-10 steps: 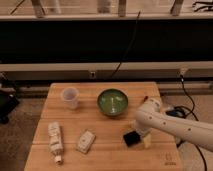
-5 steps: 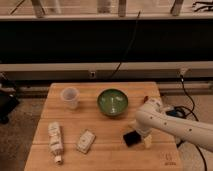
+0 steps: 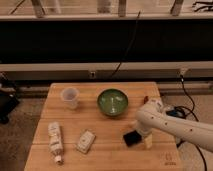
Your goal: Place the eraser in the ceramic cup
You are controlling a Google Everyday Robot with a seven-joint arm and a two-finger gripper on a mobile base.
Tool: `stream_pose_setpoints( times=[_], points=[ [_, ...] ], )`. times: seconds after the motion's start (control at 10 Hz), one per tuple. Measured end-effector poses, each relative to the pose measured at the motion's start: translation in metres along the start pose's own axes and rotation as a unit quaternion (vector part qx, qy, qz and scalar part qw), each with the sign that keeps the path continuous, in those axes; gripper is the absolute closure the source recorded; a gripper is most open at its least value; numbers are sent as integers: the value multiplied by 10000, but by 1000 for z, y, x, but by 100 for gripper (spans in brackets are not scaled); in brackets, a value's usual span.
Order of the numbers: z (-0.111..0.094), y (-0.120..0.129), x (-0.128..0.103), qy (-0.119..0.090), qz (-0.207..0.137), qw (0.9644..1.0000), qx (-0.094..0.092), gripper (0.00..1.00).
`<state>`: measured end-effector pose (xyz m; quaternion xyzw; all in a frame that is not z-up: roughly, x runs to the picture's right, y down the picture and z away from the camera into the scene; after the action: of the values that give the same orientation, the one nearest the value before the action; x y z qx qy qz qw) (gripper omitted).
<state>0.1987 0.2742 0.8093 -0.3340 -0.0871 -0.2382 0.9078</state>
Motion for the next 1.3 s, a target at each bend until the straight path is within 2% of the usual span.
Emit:
stream_pose_setpoints(
  times=[0.2, 0.6, 1.0, 1.1, 1.3],
  points=[
    [-13, 4, -5, -71, -85, 9999, -47, 20],
    [-22, 13, -11, -159, -174, 9997, -80, 20],
    [-18, 14, -13, -270, -238, 9993, 79, 20],
    [-15, 12, -13, -272, -254, 9993, 86, 25],
    [-10, 9, -12, -239, -273, 9993, 69, 45]
  ],
)
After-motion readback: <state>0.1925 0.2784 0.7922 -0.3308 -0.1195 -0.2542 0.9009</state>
